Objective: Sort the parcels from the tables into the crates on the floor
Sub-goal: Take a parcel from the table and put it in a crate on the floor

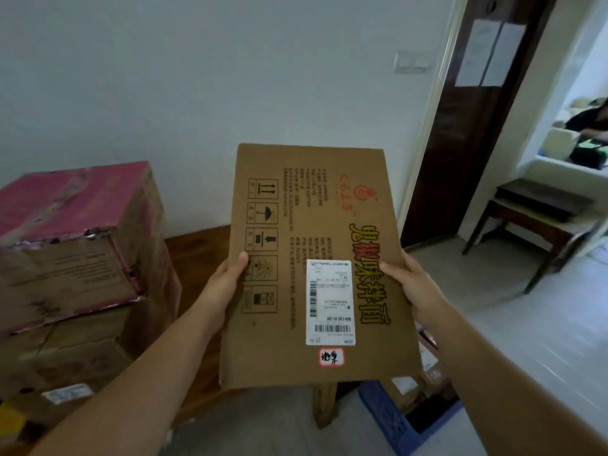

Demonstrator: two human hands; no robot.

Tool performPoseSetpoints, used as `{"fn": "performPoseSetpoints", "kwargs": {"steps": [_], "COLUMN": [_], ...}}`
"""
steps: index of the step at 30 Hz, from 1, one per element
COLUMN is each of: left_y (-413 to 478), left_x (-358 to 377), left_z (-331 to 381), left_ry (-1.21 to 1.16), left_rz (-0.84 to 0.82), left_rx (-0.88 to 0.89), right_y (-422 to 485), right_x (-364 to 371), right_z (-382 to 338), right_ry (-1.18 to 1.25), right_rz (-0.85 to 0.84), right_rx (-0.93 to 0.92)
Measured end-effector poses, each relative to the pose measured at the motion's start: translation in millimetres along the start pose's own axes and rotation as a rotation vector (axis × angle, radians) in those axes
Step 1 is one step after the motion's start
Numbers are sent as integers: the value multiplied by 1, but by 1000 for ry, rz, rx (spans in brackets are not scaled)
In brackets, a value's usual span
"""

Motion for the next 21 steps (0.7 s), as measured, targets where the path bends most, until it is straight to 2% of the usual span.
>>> {"fn": "performPoseSetpoints", "kwargs": {"steps": [3, 7, 9, 14, 21], "left_y": [16, 49, 69, 108, 151], "left_x": [42, 101, 136, 220, 315], "left_z": [4, 9, 11, 11, 4], "left_ry": [-7, -1, -1, -36, -86], "left_rz": [-32, -15, -1, 44, 75], "left_rx": [6, -15, -10, -65, -142], "right_y": [15, 53, 82, 145, 236], "right_x": [-28, -86, -120, -186, -259], "right_z": [-10, -12, -15, -39, -59], "right_ry": [9, -94, -119, -109, -234], "right_rz": [-87, 77, 97, 19, -89], "right_rx": [0, 8, 22, 24, 14]}}
Point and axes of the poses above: each hand's wrist, its own y-axis towards the middle knuckle, its own x-axis out of the palm, z = x × y, the point moved 4 cm from there along y, towards the middle knuckle, and after that the axes turned 8 degrees about y, right-handed, at the moved point
